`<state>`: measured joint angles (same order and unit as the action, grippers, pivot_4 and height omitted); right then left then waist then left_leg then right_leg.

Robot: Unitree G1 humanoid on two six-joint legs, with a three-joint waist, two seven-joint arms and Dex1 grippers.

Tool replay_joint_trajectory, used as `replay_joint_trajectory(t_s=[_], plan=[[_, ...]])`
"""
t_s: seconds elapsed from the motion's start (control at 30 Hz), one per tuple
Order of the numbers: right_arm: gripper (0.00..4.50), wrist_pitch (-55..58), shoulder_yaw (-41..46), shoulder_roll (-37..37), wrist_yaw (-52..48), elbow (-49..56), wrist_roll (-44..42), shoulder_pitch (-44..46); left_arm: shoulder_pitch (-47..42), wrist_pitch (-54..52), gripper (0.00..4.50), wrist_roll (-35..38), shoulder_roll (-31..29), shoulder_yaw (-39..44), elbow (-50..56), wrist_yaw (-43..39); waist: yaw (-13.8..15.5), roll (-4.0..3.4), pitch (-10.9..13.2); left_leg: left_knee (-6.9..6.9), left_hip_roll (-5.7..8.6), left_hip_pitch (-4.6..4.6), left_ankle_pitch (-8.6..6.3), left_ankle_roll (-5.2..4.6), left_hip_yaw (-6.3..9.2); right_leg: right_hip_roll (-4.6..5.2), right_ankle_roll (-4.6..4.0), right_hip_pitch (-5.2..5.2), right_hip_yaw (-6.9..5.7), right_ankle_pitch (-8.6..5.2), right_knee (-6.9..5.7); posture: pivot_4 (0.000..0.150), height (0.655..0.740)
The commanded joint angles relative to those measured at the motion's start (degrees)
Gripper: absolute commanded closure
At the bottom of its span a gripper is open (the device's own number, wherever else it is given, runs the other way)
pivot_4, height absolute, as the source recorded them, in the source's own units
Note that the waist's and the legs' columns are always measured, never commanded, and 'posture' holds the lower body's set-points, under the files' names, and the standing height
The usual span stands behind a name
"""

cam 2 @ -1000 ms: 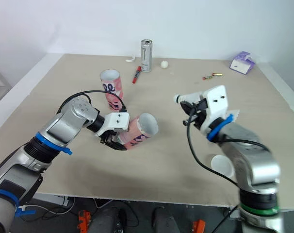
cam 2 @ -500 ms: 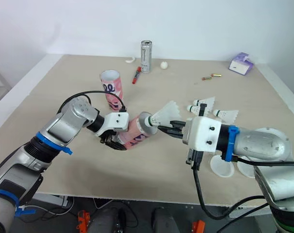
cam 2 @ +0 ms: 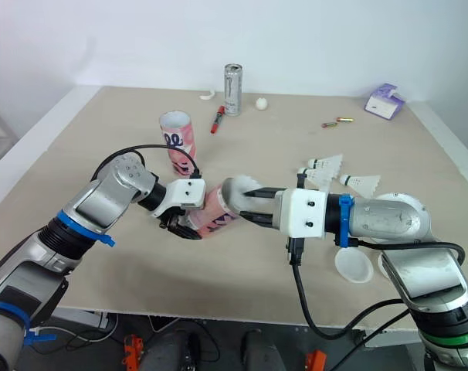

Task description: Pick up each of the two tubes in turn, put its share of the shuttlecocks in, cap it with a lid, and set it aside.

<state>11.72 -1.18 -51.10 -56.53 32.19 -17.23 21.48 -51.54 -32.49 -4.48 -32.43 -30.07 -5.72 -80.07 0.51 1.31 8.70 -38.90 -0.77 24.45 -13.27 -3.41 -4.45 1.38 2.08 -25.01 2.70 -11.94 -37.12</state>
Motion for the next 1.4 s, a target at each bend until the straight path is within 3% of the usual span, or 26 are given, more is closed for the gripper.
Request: replay_joint_trajectory(t_s=[0.03, 0.1, 0.13, 0.4, 0.53, 0.8, 1.4], plan=[[1.39, 2.08, 2.24, 0.51, 0.91, 1.91, -2.57, 0.54, 0.55, 0.06, 1.55, -0.32, 0.19, -1.08, 0.31, 0.22, -0.01, 0.00, 0.00, 0.00, 0.00, 0.00, 0.00, 0.00, -0.02, 0.01, 0.00, 0.00, 0.01, 0.00, 0.00, 0.150, 0.7400], [0.28, 5.51, 5.74, 2.26, 3.89, 2.69, -6.29, -1.19, 0.50, 0.24, 1.55, -0.36, 0.26, -1.16, 0.18, 0.22, 0.03, 0.00, 0.00, 0.00, 0.00, 0.00, 0.00, 0.00, -0.04, 0.02, 0.00, 0.00, 0.02, 0.00, 0.00, 0.150, 0.7400], [0.07, 8.01, 8.61, 3.63, 6.34, 2.83, -8.73, -2.67, 0.46, 0.29, 1.55, -0.37, 0.35, -1.20, 0.15, 0.23, 0.08, 0.02, 0.00, 0.00, 0.01, 0.01, 0.00, 0.00, -0.01, 0.02, 0.00, 0.00, 0.01, 0.00, 0.00, 0.150, 0.7400], [0.07, 20.23, 28.04, 9.73, 21.11, -3.49, -12.86, -15.72, -0.18, 0.59, 1.55, -0.31, 0.77, -1.33, -0.22, 0.08, 0.14, 0.02, -0.01, 0.00, 0.05, 0.02, 0.00, 0.00, -0.04, 0.09, 0.02, 0.03, 0.03, 0.01, 0.00, 0.150, 0.7400], [0.07, 23.11, 32.82, 13.99, 26.18, -7.13, -14.21, -19.25, -0.56, 0.67, 1.55, -0.26, 0.46, -1.63, -0.14, -0.74, 0.02, -0.04, -0.03, 0.00, 0.05, -0.02, 0.00, 0.00, -0.06, 0.06, 0.01, 0.02, 0.06, 0.03, -0.02, 0.150, 0.7400], [0.07, 19.73, 30.40, 18.00, 27.14, -18.51, -11.66, -20.12, -1.06, 1.26, 1.55, -0.45, 0.50, -1.69, -0.72, -0.72, -0.08, -0.10, -0.05, 0.01, 0.03, -0.05, 0.01, -0.02, -0.09, 0.00, 0.00, 0.03, 0.12, 0.03, -0.04, 0.150, 0.7400], [0.07, 14.95, 23.53, 16.58, 21.23, -35.16, -9.08, -10.72, -0.76, 1.19, 1.55, -0.59, -0.24, -1.60, -0.78, -0.75, -0.14, -0.11, -0.04, 0.01, 0.03, -0.05, 0.01, -0.02, -0.08, -0.04, 0.03, 0.02, 0.16, 0.05, -0.04, 0.150, 0.7400]])
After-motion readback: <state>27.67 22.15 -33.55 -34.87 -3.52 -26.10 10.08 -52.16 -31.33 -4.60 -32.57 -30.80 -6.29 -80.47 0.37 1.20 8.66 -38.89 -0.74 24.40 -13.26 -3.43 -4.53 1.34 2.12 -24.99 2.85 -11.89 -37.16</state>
